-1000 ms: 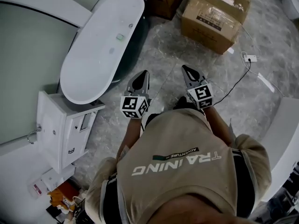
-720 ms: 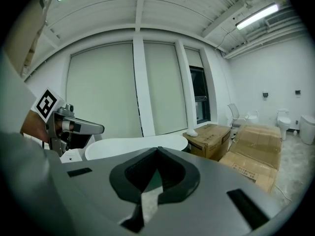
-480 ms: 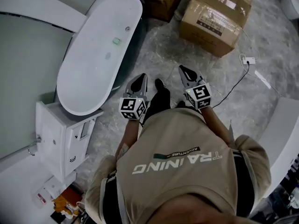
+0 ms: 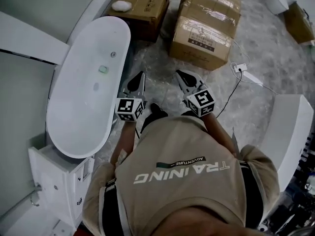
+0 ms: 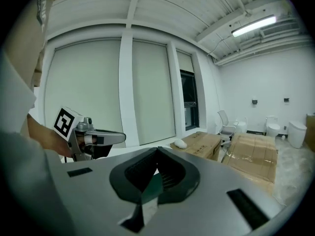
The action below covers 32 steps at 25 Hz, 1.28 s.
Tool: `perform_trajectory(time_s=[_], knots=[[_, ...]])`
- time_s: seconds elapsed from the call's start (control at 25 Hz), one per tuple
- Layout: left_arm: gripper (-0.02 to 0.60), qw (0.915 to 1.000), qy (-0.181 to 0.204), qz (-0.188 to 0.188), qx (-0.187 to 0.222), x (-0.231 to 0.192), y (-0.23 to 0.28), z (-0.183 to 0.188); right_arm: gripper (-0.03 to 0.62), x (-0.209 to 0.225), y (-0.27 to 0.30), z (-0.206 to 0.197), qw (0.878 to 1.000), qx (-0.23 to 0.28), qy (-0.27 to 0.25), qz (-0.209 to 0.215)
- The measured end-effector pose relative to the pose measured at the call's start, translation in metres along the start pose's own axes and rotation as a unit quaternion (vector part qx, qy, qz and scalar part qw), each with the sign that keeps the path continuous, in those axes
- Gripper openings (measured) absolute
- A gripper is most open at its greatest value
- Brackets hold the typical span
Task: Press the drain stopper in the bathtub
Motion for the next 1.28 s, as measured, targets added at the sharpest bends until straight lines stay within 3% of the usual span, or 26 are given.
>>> perform_trajectory(time_s=[0.32, 0.52, 0.68, 0.96, 1.16, 1.28], knots=[[0.002, 0.9987, -0.028, 0.042, -0.009, -0.059, 0.028, -0.012, 0.009, 0.012, 0.050, -0.008, 1.000, -0.015, 0.020, -0.001], [0.003, 0.9972, -0.024, 0.057, -0.041, -0.071, 0.051, -0.020, 0.008, 0.037, 0.086, -0.018, 0.998, 0.002, 0.055, 0.024], [0.002, 0.9946, -0.007, 0.093, -0.044, -0.085, 0.088, -0.008, 0.008, 0.079, 0.136, -0.015, 0.996, 0.015, 0.059, 0.062], [0.002, 0.9839, 0.003, 0.176, -0.029, -0.118, 0.150, 0.017, 0.009, 0.154, 0.228, 0.019, 0.989, 0.030, 0.025, 0.141], [0.003, 0.9712, -0.008, 0.238, -0.015, -0.134, 0.176, 0.024, 0.009, 0.191, 0.261, 0.015, 0.982, 0.007, 0.025, 0.185], [0.003, 0.9643, -0.018, 0.263, -0.030, -0.139, 0.180, 0.018, 0.009, 0.196, 0.273, 0.004, 0.978, -0.012, 0.032, 0.206]])
Point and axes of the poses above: the fingertips, and each gripper's own axes: y forward along the fingers, x to its right, z out of its top, the point moved 6 cm from there along -y, backward along the fingers, and after that the axes turned 12 degrees about x, right-handed, at the moved point
